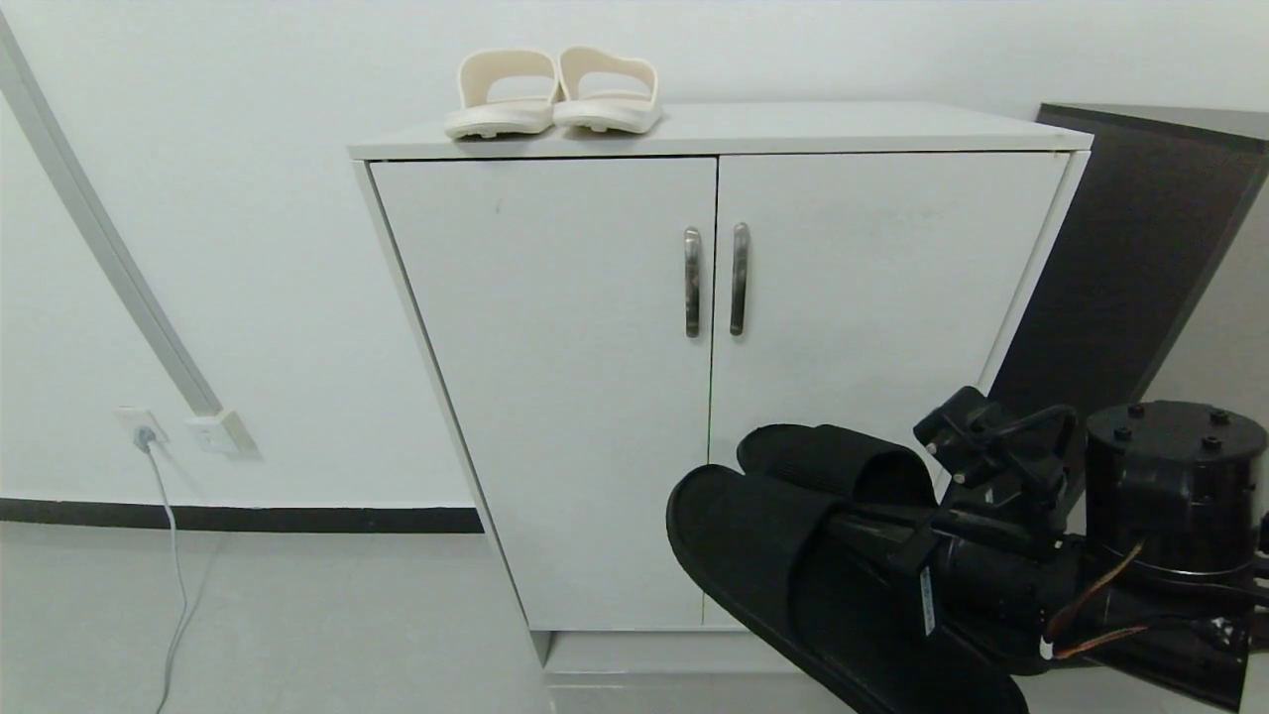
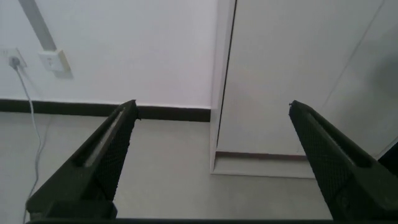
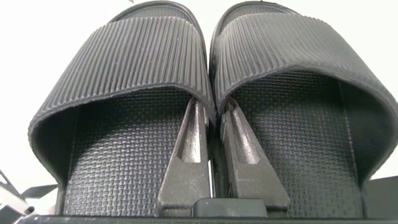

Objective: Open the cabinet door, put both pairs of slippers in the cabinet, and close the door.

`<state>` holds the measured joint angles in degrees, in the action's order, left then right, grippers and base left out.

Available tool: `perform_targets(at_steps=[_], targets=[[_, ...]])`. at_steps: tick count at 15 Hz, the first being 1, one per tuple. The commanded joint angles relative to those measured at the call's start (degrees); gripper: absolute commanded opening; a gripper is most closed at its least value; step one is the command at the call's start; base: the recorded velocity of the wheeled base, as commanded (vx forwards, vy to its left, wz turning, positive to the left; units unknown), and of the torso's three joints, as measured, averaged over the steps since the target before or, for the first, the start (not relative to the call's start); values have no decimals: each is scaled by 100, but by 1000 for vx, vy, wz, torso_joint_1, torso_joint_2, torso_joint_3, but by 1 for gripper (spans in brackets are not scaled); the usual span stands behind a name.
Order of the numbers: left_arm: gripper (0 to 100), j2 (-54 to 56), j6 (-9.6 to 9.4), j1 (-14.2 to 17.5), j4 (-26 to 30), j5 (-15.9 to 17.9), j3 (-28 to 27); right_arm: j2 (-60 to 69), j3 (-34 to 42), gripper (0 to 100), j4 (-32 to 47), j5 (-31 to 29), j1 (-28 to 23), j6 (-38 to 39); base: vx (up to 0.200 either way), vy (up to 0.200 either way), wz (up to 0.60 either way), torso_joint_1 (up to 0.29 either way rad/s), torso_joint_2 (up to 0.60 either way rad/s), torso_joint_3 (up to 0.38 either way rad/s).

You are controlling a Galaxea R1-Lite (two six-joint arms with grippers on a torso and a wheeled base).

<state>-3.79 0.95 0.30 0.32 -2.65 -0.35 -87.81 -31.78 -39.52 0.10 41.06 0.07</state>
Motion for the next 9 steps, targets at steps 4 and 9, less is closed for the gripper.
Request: perform_targets(at_steps=[4,9], targets=[[100,-1001,564,-171,-40,300,-1221,-35,14,0,-3,-1,7,-25,0,0,0,1,23,9],[100,-3558,590,-672,-1605,2673,-1722,9,111,0,6,166,7,-60,0,0,0,0,0,0]])
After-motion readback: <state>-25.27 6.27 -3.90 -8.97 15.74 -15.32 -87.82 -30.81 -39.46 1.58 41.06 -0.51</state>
